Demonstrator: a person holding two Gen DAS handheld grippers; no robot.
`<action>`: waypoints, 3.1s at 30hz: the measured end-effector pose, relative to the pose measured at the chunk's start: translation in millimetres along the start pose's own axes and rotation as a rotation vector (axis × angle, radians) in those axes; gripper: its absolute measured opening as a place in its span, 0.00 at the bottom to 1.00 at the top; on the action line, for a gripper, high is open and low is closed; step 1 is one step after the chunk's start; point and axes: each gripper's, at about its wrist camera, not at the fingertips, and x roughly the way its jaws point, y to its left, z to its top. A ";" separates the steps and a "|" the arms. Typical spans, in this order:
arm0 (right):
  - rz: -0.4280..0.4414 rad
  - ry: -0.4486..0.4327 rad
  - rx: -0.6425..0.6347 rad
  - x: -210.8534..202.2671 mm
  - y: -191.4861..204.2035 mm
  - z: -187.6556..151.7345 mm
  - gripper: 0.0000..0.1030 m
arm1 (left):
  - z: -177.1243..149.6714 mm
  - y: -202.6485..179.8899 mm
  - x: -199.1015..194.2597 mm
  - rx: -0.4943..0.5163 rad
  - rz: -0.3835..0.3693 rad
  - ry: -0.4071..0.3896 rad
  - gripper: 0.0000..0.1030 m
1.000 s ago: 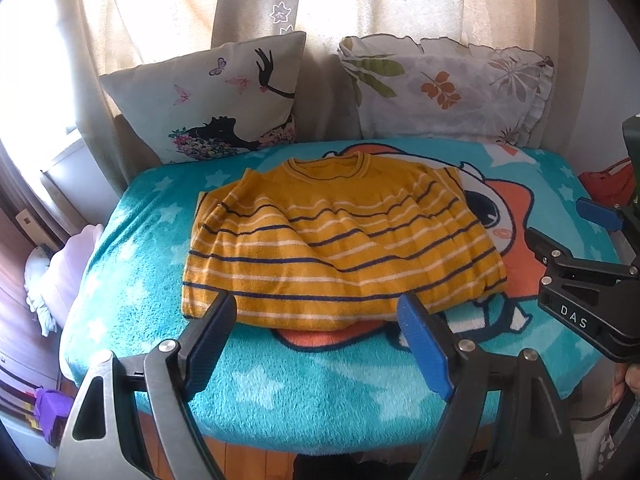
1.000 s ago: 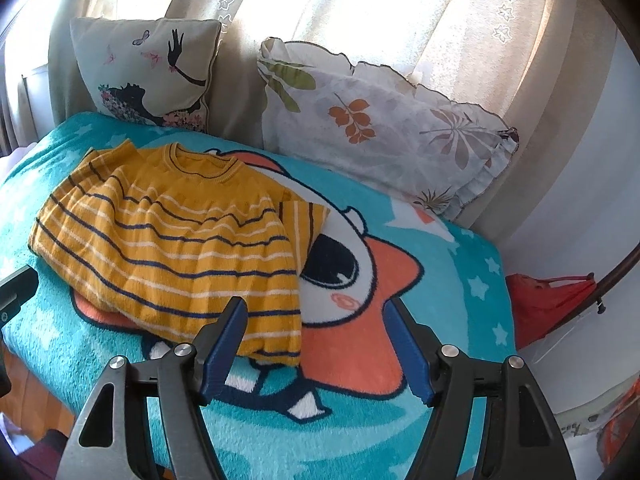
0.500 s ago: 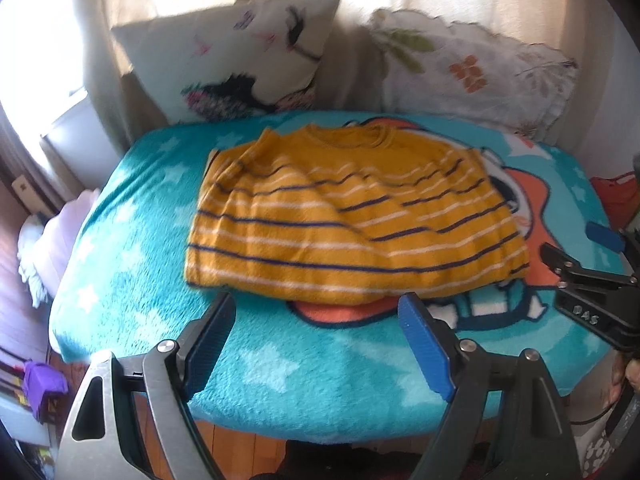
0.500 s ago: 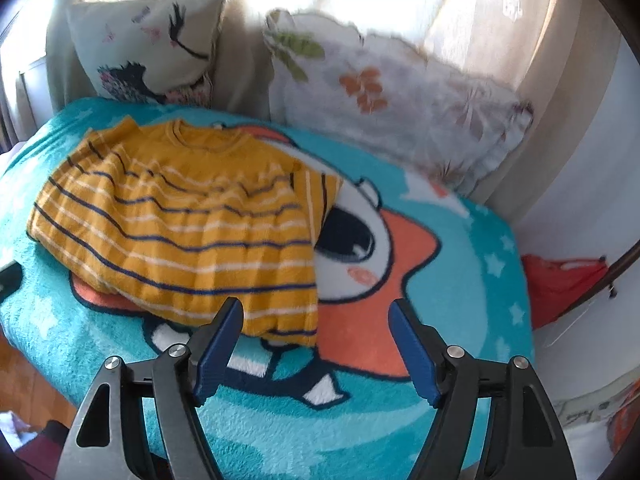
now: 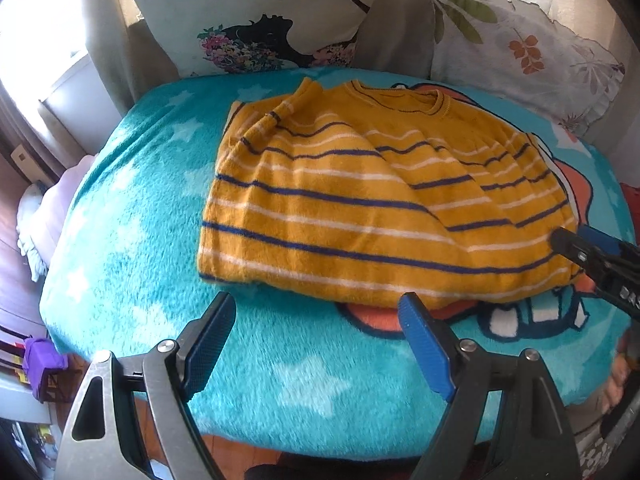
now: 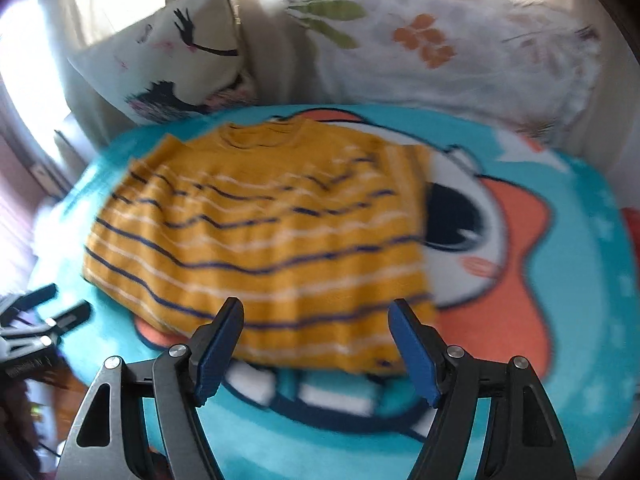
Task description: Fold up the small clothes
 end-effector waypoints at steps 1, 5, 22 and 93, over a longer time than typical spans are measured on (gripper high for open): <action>0.022 -0.002 0.005 6.4 1.5 2.8 0.77 | 2.2 1.3 1.3 0.006 0.002 0.002 0.80; 0.004 0.067 0.014 50.6 8.2 14.6 0.77 | 10.8 10.1 7.9 0.011 0.012 0.015 0.80; -0.386 0.101 0.022 49.6 -29.4 16.8 0.74 | 15.5 2.5 21.5 0.016 -0.008 0.044 0.80; 0.092 0.220 -0.034 114.0 186.6 92.5 0.75 | 23.6 147.6 78.8 -0.231 -0.195 0.128 0.80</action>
